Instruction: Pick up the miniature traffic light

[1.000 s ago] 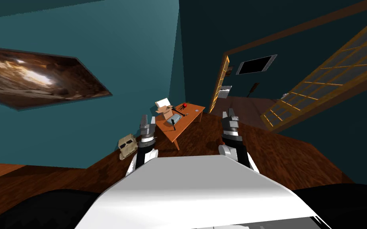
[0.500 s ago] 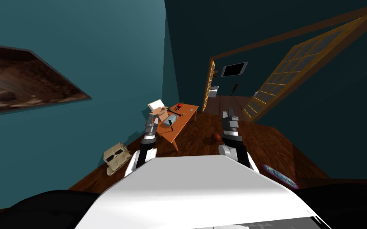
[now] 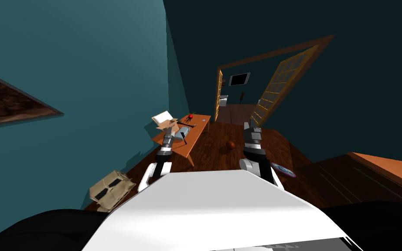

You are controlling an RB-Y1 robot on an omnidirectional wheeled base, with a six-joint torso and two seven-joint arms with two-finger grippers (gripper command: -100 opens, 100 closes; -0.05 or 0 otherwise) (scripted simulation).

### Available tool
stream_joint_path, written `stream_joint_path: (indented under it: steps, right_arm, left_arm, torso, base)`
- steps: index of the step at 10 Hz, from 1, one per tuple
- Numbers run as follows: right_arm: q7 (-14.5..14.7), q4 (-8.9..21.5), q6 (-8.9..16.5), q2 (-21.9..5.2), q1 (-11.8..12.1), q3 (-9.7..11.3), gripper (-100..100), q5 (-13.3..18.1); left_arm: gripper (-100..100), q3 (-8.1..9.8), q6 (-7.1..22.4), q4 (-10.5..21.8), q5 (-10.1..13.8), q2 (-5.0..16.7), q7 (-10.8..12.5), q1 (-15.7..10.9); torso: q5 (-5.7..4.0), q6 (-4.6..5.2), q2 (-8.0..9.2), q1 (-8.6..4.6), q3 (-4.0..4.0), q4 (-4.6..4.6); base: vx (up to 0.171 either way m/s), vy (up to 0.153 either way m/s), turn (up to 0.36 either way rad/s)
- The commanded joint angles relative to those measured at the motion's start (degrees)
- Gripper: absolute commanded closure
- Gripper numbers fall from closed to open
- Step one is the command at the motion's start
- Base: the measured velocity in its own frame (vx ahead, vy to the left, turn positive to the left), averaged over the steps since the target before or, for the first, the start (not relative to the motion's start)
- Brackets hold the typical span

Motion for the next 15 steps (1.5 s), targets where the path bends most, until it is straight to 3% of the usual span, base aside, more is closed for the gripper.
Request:
stream_joint_path:
  steps: [1, 2, 3, 4, 5, 6, 7, 8, 9, 10, 11, 12, 13, 14, 15]
  right_arm:
    - [0.0, 0.0, 0.0, 0.0, 0.0, 0.0, 0, 0.0]
    - [0.0, 0.0, 0.0, 0.0, 0.0, 0.0, 0, 0.0]
    - [0.0, 0.0, 0.0, 0.0, 0.0, 0.0, 0, 0.0]
    - [0.0, 0.0, 0.0, 0.0, 0.0, 0.0, 0, 0.0]
    - [0.0, 0.0, 0.0, 0.0, 0.0, 0.0, 0, 0.0]
    - [0.0, 0.0, 0.0, 0.0, 0.0, 0.0, 0, 0.0]
    - [0.0, 0.0, 0.0, 0.0, 0.0, 0.0, 0, 0.0]
    - [0.0, 0.0, 0.0, 0.0, 0.0, 0.0, 0, 0.0]
    - [0.0, 0.0, 0.0, 0.0, 0.0, 0.0, 0, 0.0]
    - [0.0, 0.0, 0.0, 0.0, 0.0, 0.0, 0, 0.0]
    - [0.0, 0.0, 0.0, 0.0, 0.0, 0.0, 0, 0.0]
    - [0.0, 0.0, 0.0, 0.0, 0.0, 0.0, 0, 0.0]
    - [0.0, 0.0, 0.0, 0.0, 0.0, 0.0, 0, 0.0]
    - [0.0, 0.0, 0.0, 0.0, 0.0, 0.0, 0, 0.0]
    - [0.0, 0.0, 0.0, 0.0, 0.0, 0.0, 0, 0.0]
  left_arm:
    - [-100, 0.00, 2.2, 0.4, -1.9, 0.3, 1.2, -0.4]
    - [-100, 0.29, 4.1, 2.2, -4.2, 0.9, 3.5, -1.1]
    - [-100, 0.29, 5.0, 2.2, -4.8, 0.9, 3.5, -1.1]
    - [-100, 0.55, 7.3, 4.2, -7.1, 1.5, 5.9, -1.9]
    - [-100, 0.55, 7.8, 4.2, -7.7, 1.5, 5.9, -1.9]
    - [-100, 0.75, 10.1, 6.3, -10.0, 2.0, 8.2, -2.7]
    - [-100, 0.75, 10.8, 6.4, -10.7, 2.0, 8.2, -2.7]
    - [-100, 0.91, 12.4, 8.8, -12.8, 2.6, 10.7, -3.4]
    - [-100, 0.91, 13.7, 8.8, -13.7, 2.6, 10.7, -3.4]
    - [-100, 1.01, 15.6, 11.2, -15.6, 3.1, 13.2, -4.2]
    - [-100, 1.01, 17.0, 11.5, -16.7, 3.1, 13.2, -4.2]
    - [-100, 1.05, 18.8, 13.8, -18.7, 3.7, 15.7, -4.9]
    - [-100, 1.05, 20.2, 14.3, -19.7, 3.7, 15.7, -4.9]
    - [-100, 1.04, 22.2, 16.4, -21.8, 4.3, 18.1, -5.6]
    - [-100, 1.04, 23.5, 17.3, -22.7, 4.3, 18.2, -5.6]
  torso:
    - [0.00, 0.00, 0.00, 0.00, 0.00, 0.00]
    - [0.00, -0.03, -0.06, 0.01, -0.03, -0.01]
    - [0.01, 0.02, -0.09, 0.06, -0.05, -0.02]
    - [0.01, -0.06, -0.05, -0.01, -0.03, -0.01]
    - [0.00, 0.01, 0.04, 0.03, 0.02, 0.01]
    - [0.01, -0.06, 0.03, 0.04, 0.03, 0.02]
    - [0.02, -0.02, 0.07, 0.09, 0.04, 0.02]
    - [0.02, -0.05, -0.01, 0.06, 0.01, 0.01]
    - [0.02, -0.02, 0.01, 0.08, 0.01, 0.01]
    - [0.02, -0.05, -0.05, 0.07, -0.02, 0.00]
    - [0.04, -0.03, 0.00, 0.17, 0.00, 0.00]
    - [0.03, -0.06, -0.05, 0.09, -0.02, 0.00]
    - [0.02, -0.05, -0.03, 0.08, -0.01, 0.00]
    - [0.02, -0.06, -0.08, 0.09, -0.03, 0.00]
    - [0.03, -0.03, -0.05, 0.16, -0.02, 0.00]
  base:
    - [-0.036, 0.082, -0.271]
    - [-0.033, 0.096, -0.416]
    - [-0.053, 0.070, -0.215]
    - [-0.083, 0.083, -0.435]
    - [-0.078, 0.086, -0.237]
    - [-0.090, 0.090, -0.321]
    - [-0.066, 0.081, -0.268]
    - [-0.081, 0.085, -0.371]
    - [-0.061, 0.076, -0.331]
    - [-0.082, 0.105, -0.387]
    - [-0.070, 0.081, -0.327]
    - [-0.081, 0.071, -0.333]
    - [-0.069, 0.075, -0.339]
    - [-0.083, 0.092, -0.460]
    - [-0.072, 0.079, -0.319]
